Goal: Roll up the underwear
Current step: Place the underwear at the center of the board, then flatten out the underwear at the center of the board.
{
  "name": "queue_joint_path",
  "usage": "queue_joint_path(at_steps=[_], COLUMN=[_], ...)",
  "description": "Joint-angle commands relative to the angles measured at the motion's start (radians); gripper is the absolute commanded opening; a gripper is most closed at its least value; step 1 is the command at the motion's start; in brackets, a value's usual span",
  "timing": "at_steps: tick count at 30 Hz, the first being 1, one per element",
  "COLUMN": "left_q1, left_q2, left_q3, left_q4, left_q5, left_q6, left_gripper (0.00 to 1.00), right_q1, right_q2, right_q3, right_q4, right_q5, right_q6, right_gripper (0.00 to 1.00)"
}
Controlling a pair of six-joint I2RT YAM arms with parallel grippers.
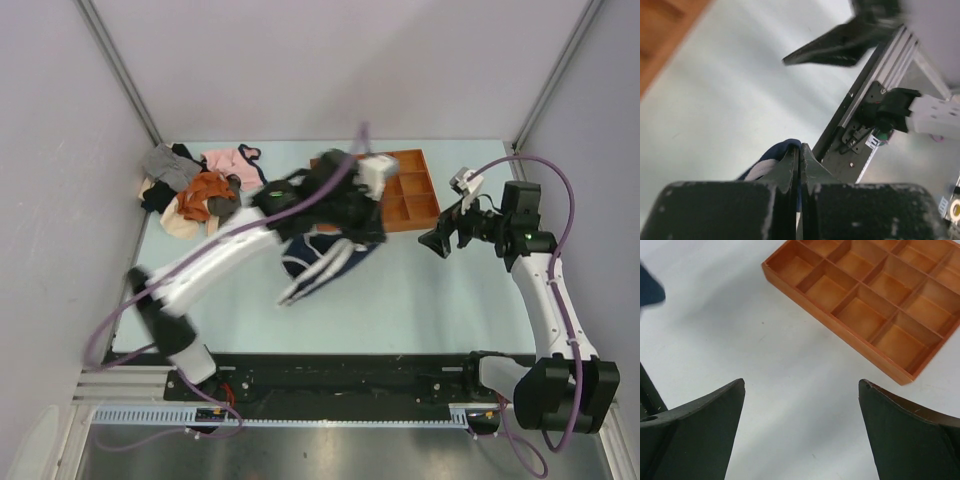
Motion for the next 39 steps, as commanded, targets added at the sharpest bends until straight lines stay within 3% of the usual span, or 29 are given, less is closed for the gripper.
queue_joint_path(at_steps=[1, 4, 5, 6, 7, 8, 14, 17, 18, 21, 25, 31, 39], left_q1=[-0.114, -0.177, -0.185, -0.188, -0.186, -0.182, -0.113, -0.058, -0.044, -0.012, -0.012, -0.012, -0.012], left_q2=[0.422, 0.577, 0.594, 0.597, 0.558, 0.523, 0.115, -0.047, -0.077, -0.18, -0.246, -0.251, -0.097], left_q3=[0.066, 0.049, 0.029, -0.022, -0.05, -0.082, -0.326, -0.504, -0.552, -0.737, -0.972, -1.1, -1.049], left_q4=[0.086, 0.151, 0.174, 0.22, 0.246, 0.27, 0.401, 0.448, 0.456, 0.493, 0.568, 0.646, 0.645], left_q5=[0.185, 0.217, 0.217, 0.202, 0.179, 0.149, -0.042, -0.057, -0.057, -0.069, -0.074, -0.117, -0.168], left_q6=[-0.017, -0.054, -0.065, -0.081, -0.086, -0.091, -0.06, -0.043, -0.049, -0.062, -0.114, -0.163, -0.152], left_gripper=[0.0, 0.03, 0.19, 0.29, 0.37, 0.53, 0.74, 0.75, 0.75, 0.75, 0.73, 0.73, 0.73], right_q1=[-0.085, -0.144, -0.152, -0.16, -0.165, -0.165, -0.162, -0.113, -0.04, 0.085, 0.145, 0.213, 0.248], right_q2=[-0.026, -0.039, -0.042, -0.042, -0.039, -0.034, -0.005, 0.006, 0.006, 0.035, 0.085, 0.125, 0.179], right_q3=[0.025, 0.023, 0.023, 0.025, 0.023, 0.025, 0.025, 0.023, 0.023, 0.013, -0.056, -0.212, -0.274], right_q4=[0.008, 0.002, 0.001, -0.002, -0.007, -0.01, -0.074, -0.217, -0.266, -0.441, -0.524, -0.353, -0.211], right_q5=[-0.037, -0.059, -0.059, -0.059, -0.057, -0.053, -0.13, -0.146, -0.119, -0.034, -0.017, 0.191, 0.277], right_q6=[0.009, 0.008, 0.004, 0.0, -0.009, -0.015, -0.128, -0.308, -0.46, -0.699, -0.862, -0.867, -0.858], right_gripper=[1.0, 1.0, 1.0, 1.0, 1.0, 1.0, 1.0, 1.0, 1.0, 1.0, 0.97, 0.91, 0.88])
